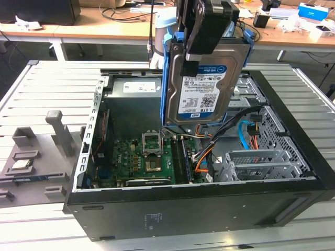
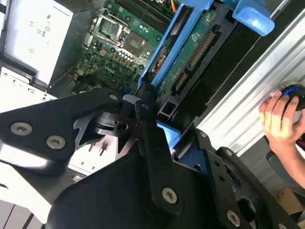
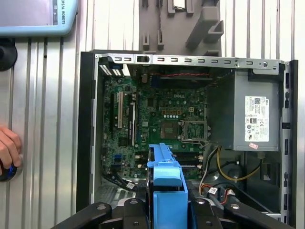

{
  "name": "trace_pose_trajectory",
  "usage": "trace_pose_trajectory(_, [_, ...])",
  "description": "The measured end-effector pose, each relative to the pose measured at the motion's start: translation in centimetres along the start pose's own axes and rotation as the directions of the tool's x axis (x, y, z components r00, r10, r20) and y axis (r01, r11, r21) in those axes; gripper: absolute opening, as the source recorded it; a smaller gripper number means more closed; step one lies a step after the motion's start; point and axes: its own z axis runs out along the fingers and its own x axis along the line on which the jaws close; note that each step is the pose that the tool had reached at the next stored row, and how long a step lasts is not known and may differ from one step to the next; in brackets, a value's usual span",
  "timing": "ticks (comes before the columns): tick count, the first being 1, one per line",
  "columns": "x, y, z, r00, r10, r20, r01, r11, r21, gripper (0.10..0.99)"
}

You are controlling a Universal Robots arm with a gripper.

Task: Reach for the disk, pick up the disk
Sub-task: 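Pick up the disk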

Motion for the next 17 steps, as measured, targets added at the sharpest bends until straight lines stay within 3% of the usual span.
trace_pose_trajectory(17, [1.75,-0.02,-0.02,1.0,0.0,0.0,0.0,1.0,0.0,0.369])
